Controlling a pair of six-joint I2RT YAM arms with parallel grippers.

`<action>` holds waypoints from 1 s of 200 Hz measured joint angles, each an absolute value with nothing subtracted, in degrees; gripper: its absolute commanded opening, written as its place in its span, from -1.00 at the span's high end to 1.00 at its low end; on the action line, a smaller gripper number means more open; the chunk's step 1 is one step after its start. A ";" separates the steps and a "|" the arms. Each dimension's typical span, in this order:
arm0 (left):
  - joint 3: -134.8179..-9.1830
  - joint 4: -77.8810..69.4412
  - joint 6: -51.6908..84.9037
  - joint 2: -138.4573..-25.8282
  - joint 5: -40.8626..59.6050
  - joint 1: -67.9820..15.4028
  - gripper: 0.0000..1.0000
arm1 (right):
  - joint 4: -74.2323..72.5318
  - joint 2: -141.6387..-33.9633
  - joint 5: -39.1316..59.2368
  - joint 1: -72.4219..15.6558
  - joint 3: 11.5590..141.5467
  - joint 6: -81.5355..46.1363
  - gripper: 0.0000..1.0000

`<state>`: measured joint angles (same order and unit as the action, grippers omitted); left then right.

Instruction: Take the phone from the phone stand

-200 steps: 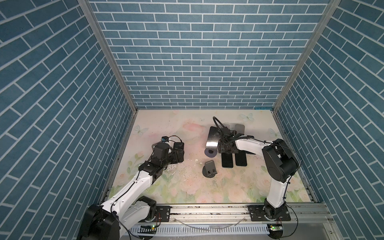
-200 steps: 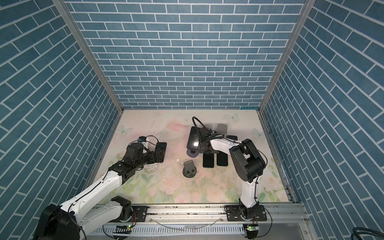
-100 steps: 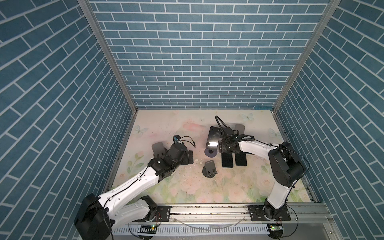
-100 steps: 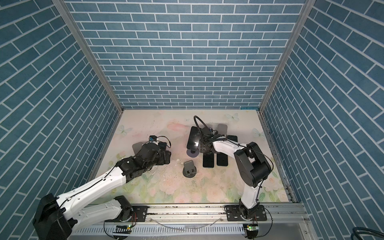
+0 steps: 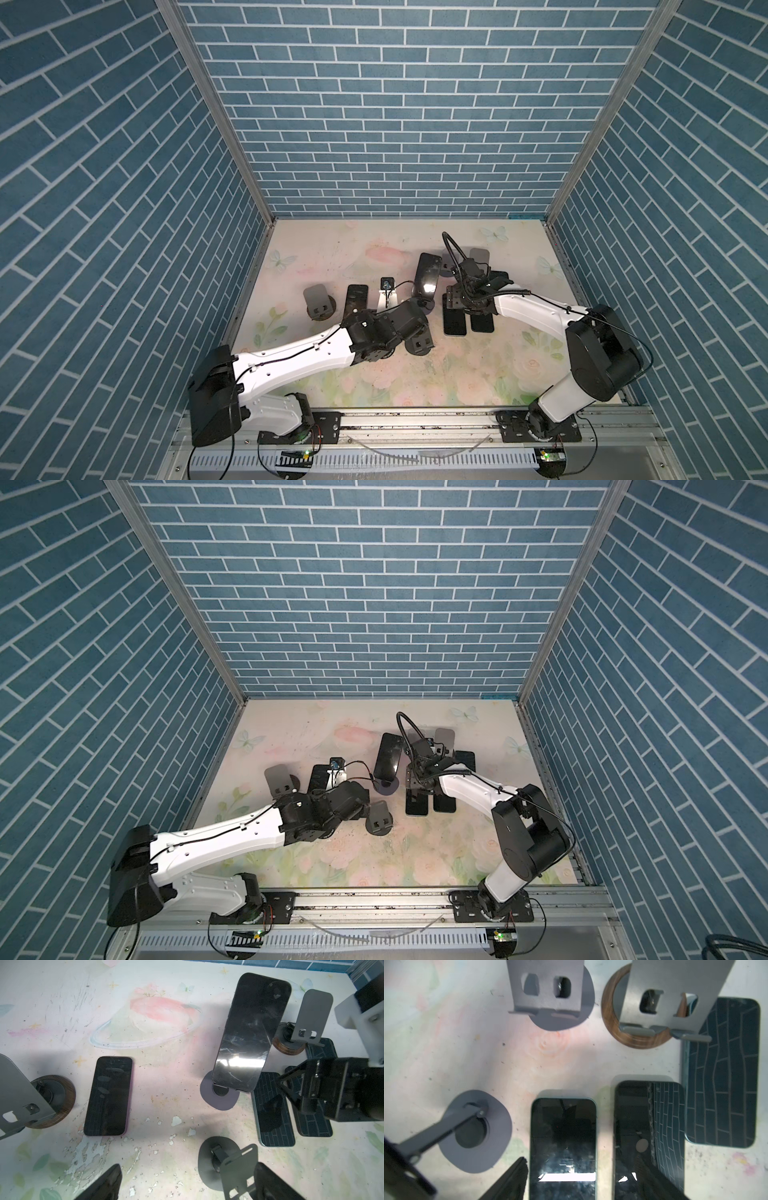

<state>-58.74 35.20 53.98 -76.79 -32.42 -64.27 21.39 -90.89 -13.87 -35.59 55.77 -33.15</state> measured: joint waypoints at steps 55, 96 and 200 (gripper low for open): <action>-63.48 38.79 61.47 -85.21 -33.06 -67.72 -0.99 | 20.08 -86.11 -15.90 -35.55 49.28 -33.04 -0.67; -66.94 39.81 65.32 -90.65 -31.92 -68.86 -0.99 | 19.42 -81.84 -17.12 -35.55 45.58 -32.97 -0.71; -79.35 44.62 69.38 -104.49 -27.92 -68.93 -0.99 | 18.72 -72.88 -20.73 -34.28 36.75 -32.51 -0.81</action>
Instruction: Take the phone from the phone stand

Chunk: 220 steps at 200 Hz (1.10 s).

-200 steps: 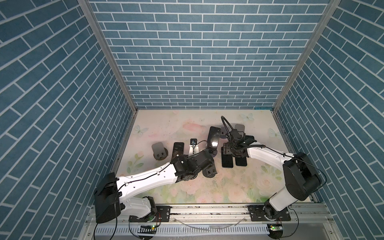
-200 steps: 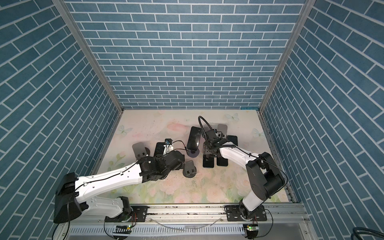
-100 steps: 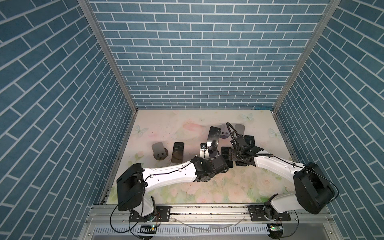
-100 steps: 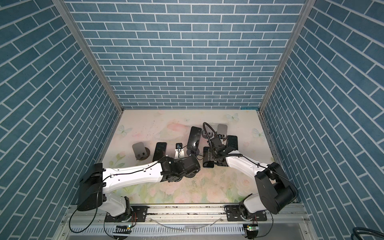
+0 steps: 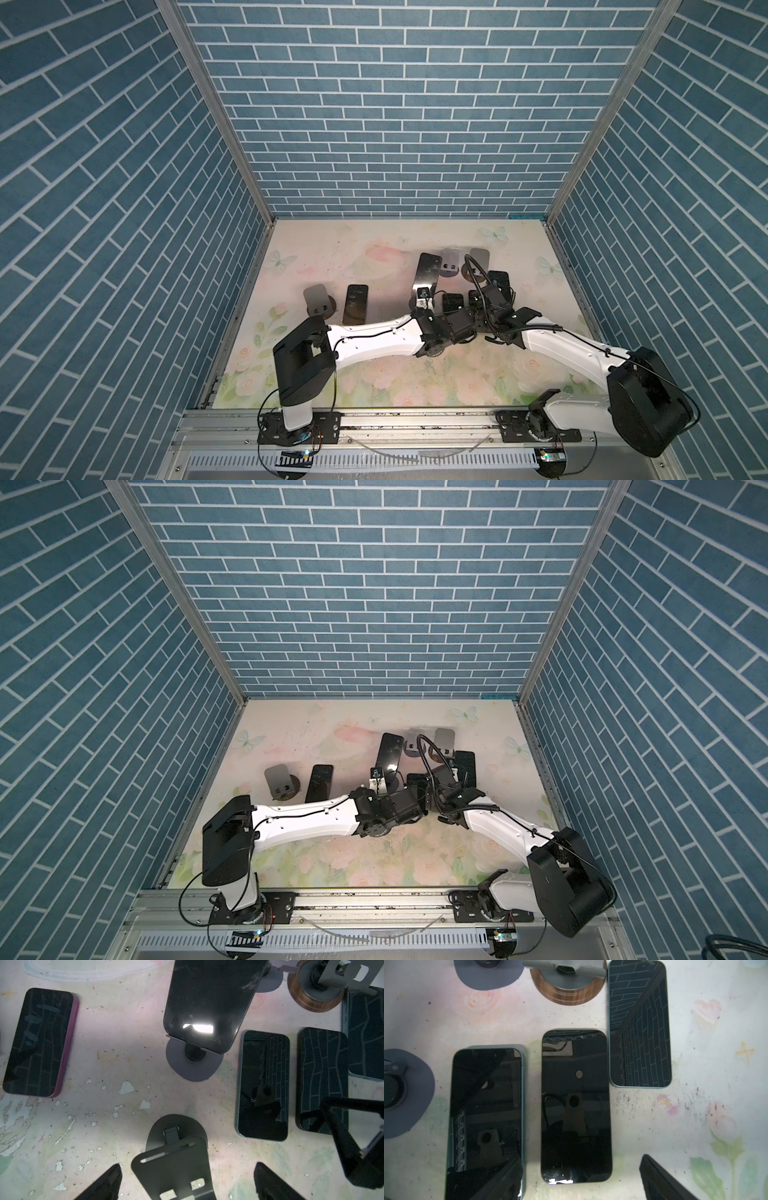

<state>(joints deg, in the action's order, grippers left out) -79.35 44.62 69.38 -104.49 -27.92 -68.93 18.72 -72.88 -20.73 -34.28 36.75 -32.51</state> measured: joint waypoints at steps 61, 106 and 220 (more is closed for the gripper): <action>-81.19 46.74 71.11 -107.83 -25.56 -68.88 -0.97 | 18.35 -69.19 -21.87 -32.99 34.50 -31.07 -0.85; -80.44 46.09 72.20 -107.81 -24.27 -68.47 -0.77 | 17.85 -68.73 -21.85 -32.49 33.65 -31.07 -0.86; -75.99 41.50 73.41 -107.70 -21.50 -66.54 -0.14 | 16.75 -68.73 -21.82 -32.12 33.10 -31.05 -0.87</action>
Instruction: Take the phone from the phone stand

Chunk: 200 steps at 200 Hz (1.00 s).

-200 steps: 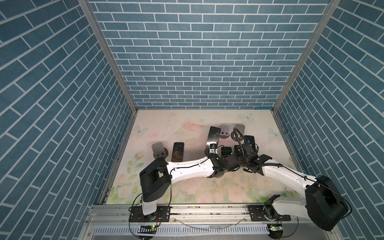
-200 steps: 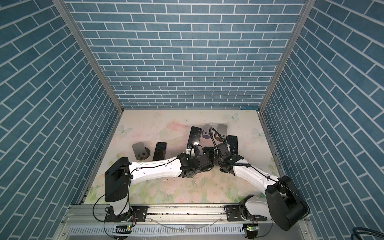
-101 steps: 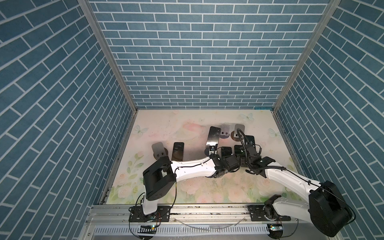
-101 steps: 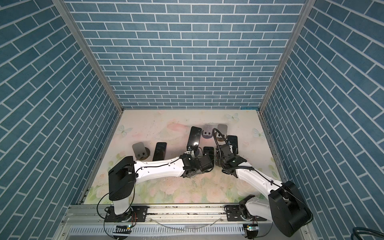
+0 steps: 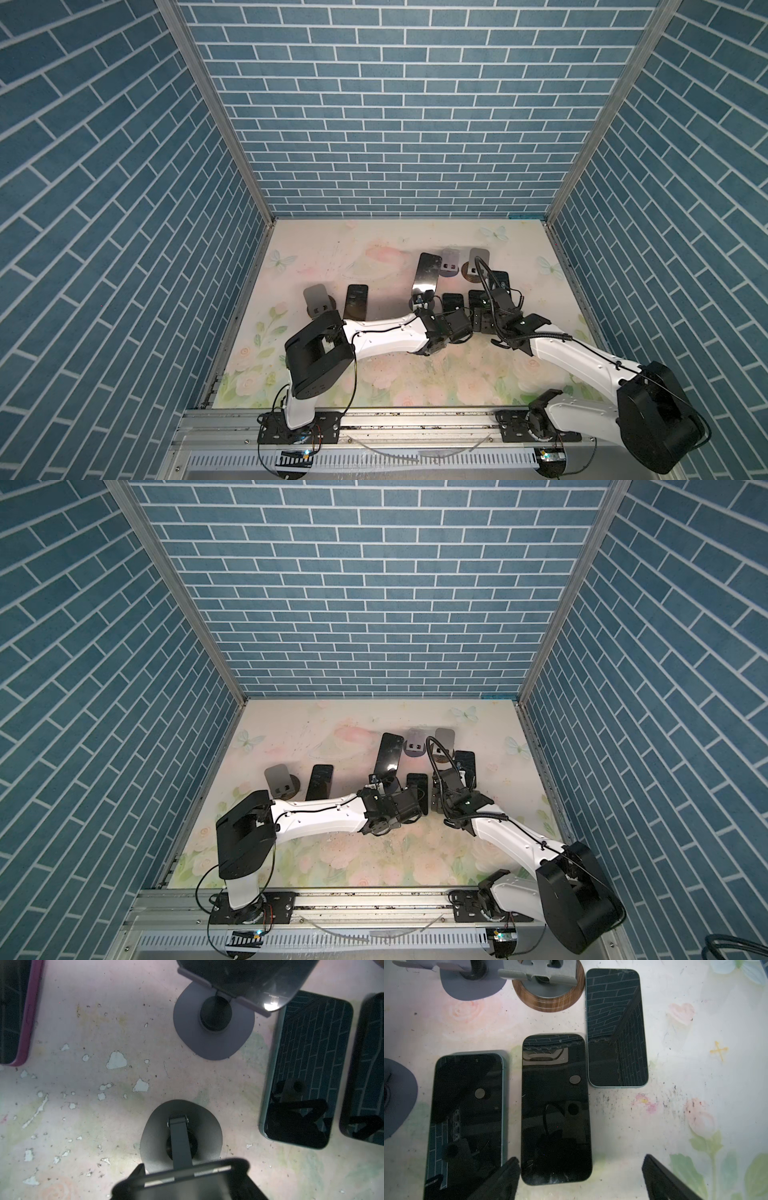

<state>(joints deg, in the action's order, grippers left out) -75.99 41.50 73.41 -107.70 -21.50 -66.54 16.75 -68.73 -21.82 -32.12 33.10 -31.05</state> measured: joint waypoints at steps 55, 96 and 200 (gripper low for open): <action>-73.43 39.07 73.30 -105.75 -21.43 -66.41 -0.07 | 16.49 -68.73 -21.85 -31.81 32.97 -31.05 -0.87; -70.00 38.96 72.60 -102.32 -22.52 -66.35 -0.07 | 16.27 -68.79 -21.85 -31.73 32.97 -31.05 -0.87; -55.20 33.39 70.17 -85.80 -27.29 -63.29 -0.08 | 16.25 -71.99 -21.50 -31.46 33.06 -31.07 -0.87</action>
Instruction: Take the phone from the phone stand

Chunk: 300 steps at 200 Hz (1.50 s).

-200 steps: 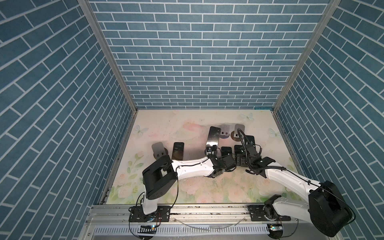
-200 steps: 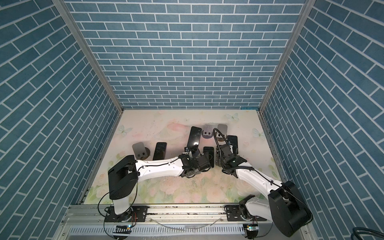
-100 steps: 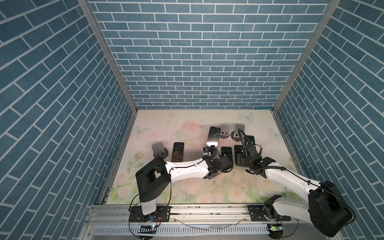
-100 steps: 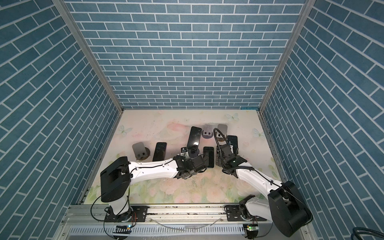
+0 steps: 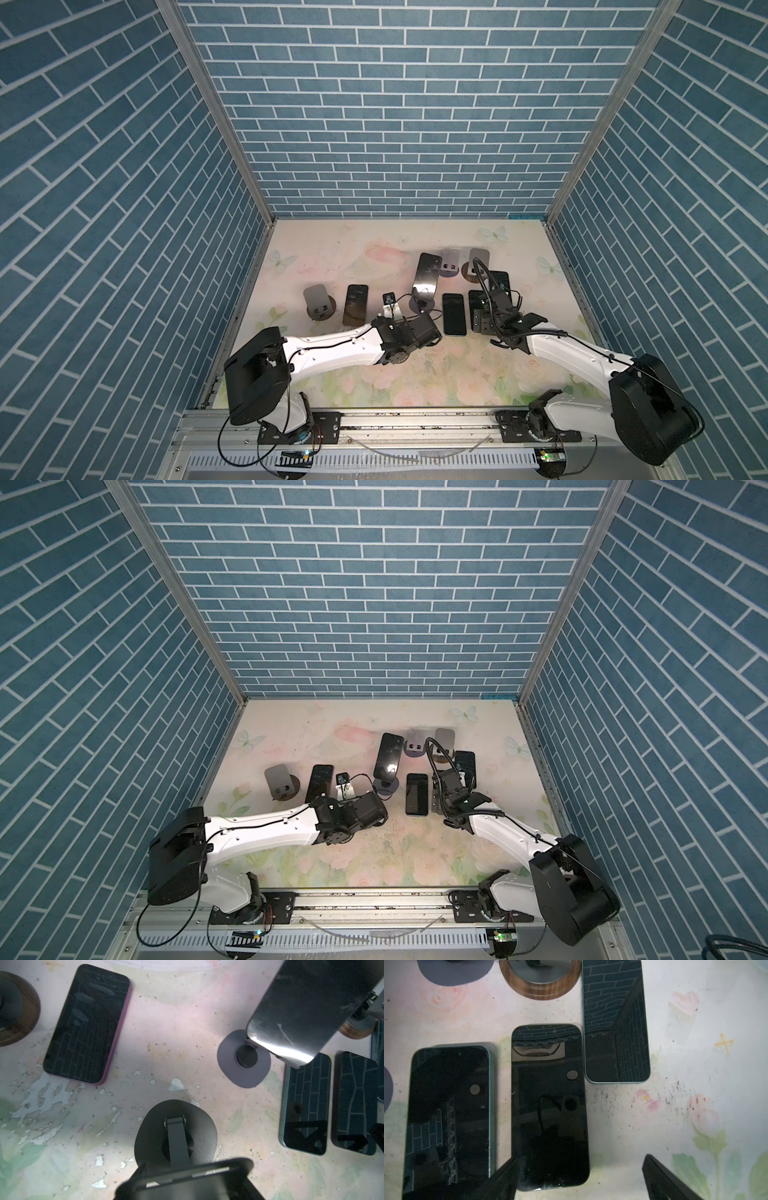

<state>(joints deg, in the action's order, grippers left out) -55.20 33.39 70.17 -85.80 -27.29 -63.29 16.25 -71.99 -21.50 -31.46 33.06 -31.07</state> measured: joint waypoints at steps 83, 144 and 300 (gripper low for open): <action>-55.64 30.46 52.80 -80.51 -23.16 -50.96 -0.11 | 17.06 -75.00 -20.73 -31.44 38.28 -31.07 -0.87; -62.17 26.20 39.53 -85.97 -13.17 -40.05 -0.11 | 18.57 -75.00 -20.78 -31.44 40.12 -31.14 -0.87; -86.21 29.93 32.42 -114.08 -2.37 -31.05 -0.18 | 22.13 -77.80 -22.28 -31.42 45.60 -30.74 -0.87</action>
